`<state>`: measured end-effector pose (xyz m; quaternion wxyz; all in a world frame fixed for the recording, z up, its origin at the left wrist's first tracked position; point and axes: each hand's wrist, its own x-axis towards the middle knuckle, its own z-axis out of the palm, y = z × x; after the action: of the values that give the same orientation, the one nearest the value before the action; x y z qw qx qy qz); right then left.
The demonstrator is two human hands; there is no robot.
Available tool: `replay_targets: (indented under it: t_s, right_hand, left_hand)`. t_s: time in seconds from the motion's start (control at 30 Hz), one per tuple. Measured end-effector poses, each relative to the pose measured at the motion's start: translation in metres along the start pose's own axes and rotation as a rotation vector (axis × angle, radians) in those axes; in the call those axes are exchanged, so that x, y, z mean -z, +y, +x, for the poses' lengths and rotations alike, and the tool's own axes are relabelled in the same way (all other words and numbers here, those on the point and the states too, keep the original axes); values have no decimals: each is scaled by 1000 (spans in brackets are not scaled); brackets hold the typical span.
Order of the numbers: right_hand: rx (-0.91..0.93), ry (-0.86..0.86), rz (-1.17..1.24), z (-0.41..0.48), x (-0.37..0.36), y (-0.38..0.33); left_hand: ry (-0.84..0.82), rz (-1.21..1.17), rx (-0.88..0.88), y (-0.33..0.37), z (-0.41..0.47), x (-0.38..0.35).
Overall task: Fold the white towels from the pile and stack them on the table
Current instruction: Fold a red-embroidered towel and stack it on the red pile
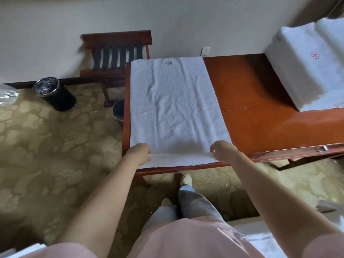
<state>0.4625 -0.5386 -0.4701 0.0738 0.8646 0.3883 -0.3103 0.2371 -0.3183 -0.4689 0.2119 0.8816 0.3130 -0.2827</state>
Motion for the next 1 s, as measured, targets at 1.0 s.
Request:
replay_targets:
  t_s: [1.0]
  right_hand:
    - [192, 748, -102, 214, 267, 0]
  left_hand:
    - [583, 203, 482, 26, 172, 277]
